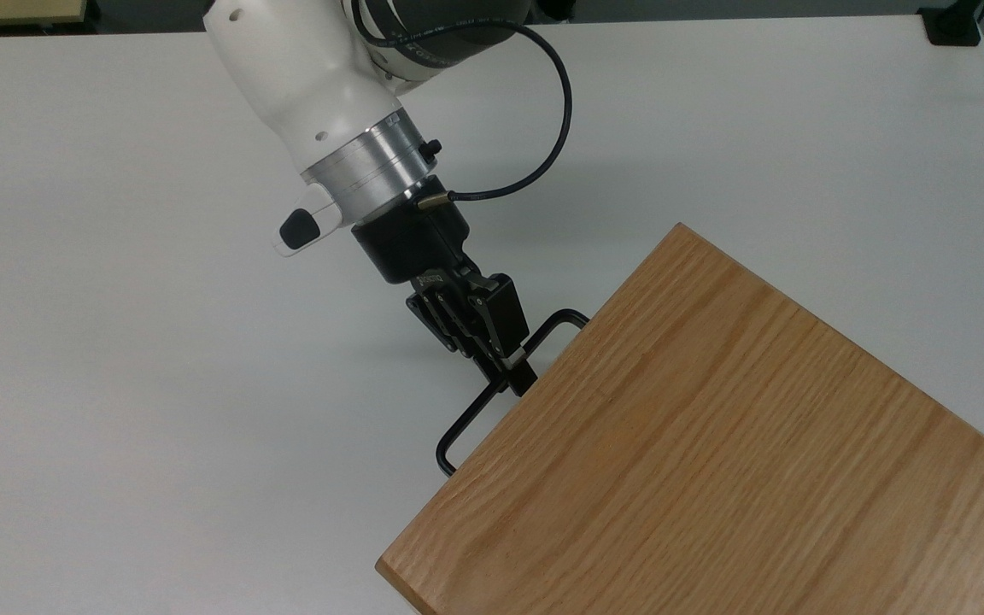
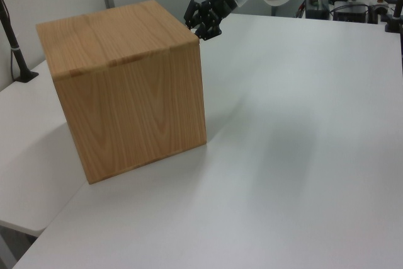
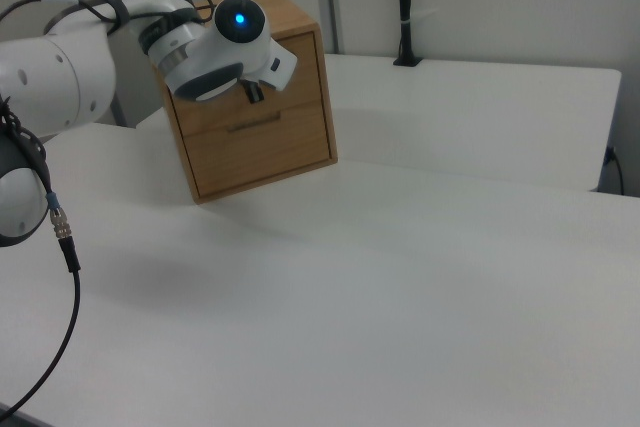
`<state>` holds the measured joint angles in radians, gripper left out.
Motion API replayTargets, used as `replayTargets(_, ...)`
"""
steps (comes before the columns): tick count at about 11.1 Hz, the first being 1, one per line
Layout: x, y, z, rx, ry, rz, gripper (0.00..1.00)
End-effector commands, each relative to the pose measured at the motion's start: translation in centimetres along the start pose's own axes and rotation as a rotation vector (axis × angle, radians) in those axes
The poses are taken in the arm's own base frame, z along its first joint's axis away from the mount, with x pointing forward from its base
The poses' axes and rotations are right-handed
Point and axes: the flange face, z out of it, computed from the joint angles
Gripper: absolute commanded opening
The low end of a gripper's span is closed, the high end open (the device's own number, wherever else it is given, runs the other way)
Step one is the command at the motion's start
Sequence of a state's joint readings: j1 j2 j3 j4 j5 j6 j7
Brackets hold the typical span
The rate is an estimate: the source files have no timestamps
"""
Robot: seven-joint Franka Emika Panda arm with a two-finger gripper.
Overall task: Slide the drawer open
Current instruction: 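Close the gripper around the black drawer handle, then pull the handle straight out, sliding the drawer out of the cabinet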
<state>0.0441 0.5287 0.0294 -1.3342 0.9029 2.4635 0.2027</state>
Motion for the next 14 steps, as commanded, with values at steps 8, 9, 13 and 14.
replayTargets(8, 1.4, 1.3, -3.2, -0.060, 0.047, -0.077, 0.01)
replayTargets(9, 1.7, 2.0, -3.6, -0.070, 0.043, -0.086, 0.01)
replayTargets(13, 2.4, 2.9, -5.3, -0.087, -0.003, -0.082, 0.01)
replayTargets(14, 2.3, 3.2, -5.5, -0.092, -0.015, -0.102, 0.01)
